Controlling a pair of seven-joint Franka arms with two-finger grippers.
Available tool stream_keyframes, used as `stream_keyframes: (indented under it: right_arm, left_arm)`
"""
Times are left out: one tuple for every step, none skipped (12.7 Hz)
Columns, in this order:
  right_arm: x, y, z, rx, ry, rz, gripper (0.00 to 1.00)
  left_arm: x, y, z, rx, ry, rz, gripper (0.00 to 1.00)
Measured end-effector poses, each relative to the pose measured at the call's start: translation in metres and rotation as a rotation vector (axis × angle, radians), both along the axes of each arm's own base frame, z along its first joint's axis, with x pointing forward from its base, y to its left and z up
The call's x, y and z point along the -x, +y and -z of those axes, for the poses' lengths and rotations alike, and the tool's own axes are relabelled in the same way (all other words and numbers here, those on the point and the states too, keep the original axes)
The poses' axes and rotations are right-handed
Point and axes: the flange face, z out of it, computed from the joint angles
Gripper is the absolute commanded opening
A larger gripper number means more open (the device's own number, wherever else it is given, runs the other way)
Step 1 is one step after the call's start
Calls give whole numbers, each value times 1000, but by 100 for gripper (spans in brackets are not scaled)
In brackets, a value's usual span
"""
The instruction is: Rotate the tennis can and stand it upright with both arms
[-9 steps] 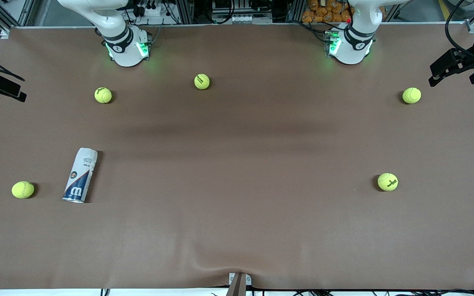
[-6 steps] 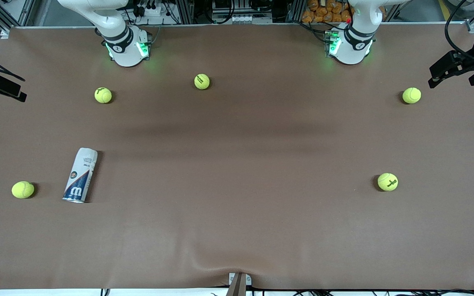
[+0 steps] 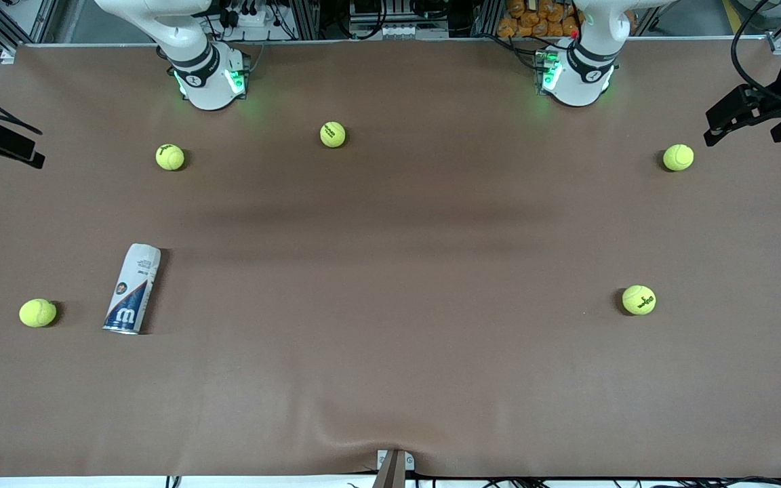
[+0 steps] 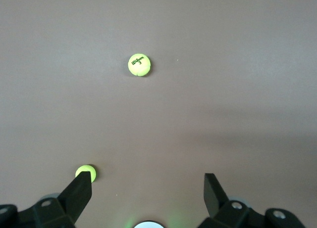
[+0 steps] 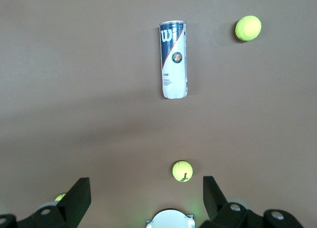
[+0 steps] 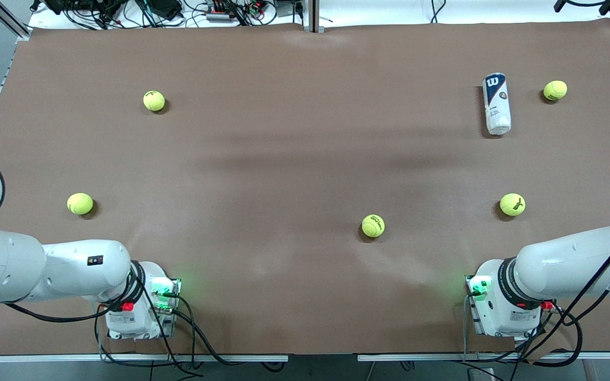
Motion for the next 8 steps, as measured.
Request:
stream_keyframes:
  right_arm:
    - [-1, 0, 1, 0, 2, 0, 100]
    - [-2, 0, 4, 0, 5, 0, 100]
    - [-4, 0, 8, 1, 7, 1, 100]
    - [-9, -2, 16, 2, 10, 3, 100]
    - [-15, -3, 29, 3, 15, 6, 100]
    - [-22, -6, 42, 4, 22, 10, 100]
    - [-29, -9, 55, 6, 27, 14, 100]
    - [-36, -12, 68, 6, 33, 10, 100]
  left_arm:
    - [-1, 0, 2, 0, 6, 1, 100]
    - [-3, 0, 4, 1, 10, 1, 100]
    - [-3, 0, 5, 1, 12, 2, 100]
    - [-3, 0, 6, 1, 12, 2, 100]
    - [-3, 0, 6, 1, 13, 3, 100]
    - [-3, -1, 6, 1, 13, 3, 100]
    - [-3, -1, 6, 1, 13, 3, 100]
    - [-3, -1, 6, 1, 13, 3, 100]
